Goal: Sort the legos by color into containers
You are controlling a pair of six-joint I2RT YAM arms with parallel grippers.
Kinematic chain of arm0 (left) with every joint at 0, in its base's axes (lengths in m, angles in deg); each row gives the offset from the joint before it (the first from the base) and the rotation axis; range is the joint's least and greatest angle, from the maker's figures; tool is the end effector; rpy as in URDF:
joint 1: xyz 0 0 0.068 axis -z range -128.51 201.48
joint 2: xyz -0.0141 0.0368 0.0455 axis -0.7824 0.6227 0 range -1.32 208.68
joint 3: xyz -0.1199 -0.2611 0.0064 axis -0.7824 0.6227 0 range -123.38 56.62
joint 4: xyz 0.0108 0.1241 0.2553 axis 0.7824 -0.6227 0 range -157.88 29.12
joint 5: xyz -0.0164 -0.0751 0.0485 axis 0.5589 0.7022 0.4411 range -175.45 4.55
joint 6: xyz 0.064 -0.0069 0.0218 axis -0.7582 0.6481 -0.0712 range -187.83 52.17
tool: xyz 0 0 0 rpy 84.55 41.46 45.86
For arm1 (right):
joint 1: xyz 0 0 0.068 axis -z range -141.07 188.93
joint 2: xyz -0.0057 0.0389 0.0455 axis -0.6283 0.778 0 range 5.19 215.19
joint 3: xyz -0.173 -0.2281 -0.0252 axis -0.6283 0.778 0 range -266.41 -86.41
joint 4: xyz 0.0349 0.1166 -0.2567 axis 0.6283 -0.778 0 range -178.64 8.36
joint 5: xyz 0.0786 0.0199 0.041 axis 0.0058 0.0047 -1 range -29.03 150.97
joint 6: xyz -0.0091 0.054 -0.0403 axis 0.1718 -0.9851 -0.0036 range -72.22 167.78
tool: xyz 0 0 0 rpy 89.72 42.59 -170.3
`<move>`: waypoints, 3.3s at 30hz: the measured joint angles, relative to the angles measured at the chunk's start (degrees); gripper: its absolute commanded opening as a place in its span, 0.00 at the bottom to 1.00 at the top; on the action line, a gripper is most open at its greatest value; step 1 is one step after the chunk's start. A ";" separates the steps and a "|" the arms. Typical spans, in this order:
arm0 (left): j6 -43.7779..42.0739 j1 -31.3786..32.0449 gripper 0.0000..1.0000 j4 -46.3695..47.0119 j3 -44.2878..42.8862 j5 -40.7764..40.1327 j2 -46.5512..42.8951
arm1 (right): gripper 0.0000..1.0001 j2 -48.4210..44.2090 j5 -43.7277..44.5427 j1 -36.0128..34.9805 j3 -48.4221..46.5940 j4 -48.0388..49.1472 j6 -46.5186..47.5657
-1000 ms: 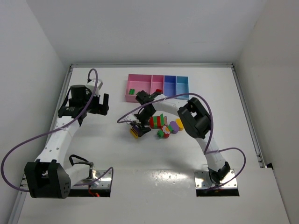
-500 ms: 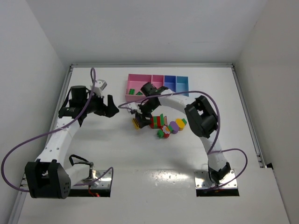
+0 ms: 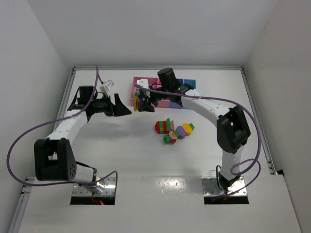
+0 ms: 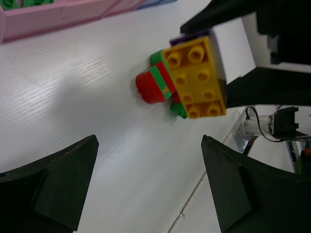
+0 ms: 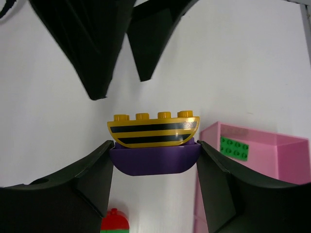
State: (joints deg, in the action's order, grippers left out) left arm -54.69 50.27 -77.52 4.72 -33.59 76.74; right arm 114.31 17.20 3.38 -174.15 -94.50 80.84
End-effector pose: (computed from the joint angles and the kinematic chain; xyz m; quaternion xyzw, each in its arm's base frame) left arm 0.3100 -0.0363 0.2485 0.0707 0.8395 -0.4360 0.3164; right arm 0.3667 0.3083 0.2711 -0.6062 0.5793 0.3388 0.4267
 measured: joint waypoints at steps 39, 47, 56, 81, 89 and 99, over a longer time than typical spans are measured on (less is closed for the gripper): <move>5.64 -1.01 0.69 9.75 -4.63 19.12 12.07 | 0.03 1.75 1.55 -3.48 0.02 0.66 -3.15; 5.95 -0.26 0.49 9.86 -4.63 20.70 12.11 | 0.03 2.49 1.57 -4.22 -0.59 1.07 -3.15; 8.37 -0.37 0.02 9.94 -4.72 19.85 12.74 | 0.02 2.47 3.02 -4.22 -0.63 1.29 -2.60; 3.98 -2.80 0.01 9.46 -9.16 6.75 7.50 | 0.01 8.46 12.15 18.21 -4.48 1.33 -10.62; 0.68 -1.75 0.01 6.75 -9.40 3.04 4.74 | 0.03 16.48 13.92 22.73 -10.29 -0.26 -14.25; -0.94 -0.92 0.01 5.38 -9.57 1.20 4.33 | 0.70 19.10 16.57 23.78 -13.99 0.02 -15.82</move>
State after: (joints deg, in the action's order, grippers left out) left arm -55.63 49.35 -72.15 -4.85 -32.39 81.07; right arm 133.41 33.77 27.16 -188.14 -94.48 65.02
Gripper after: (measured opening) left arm 0.411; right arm 0.633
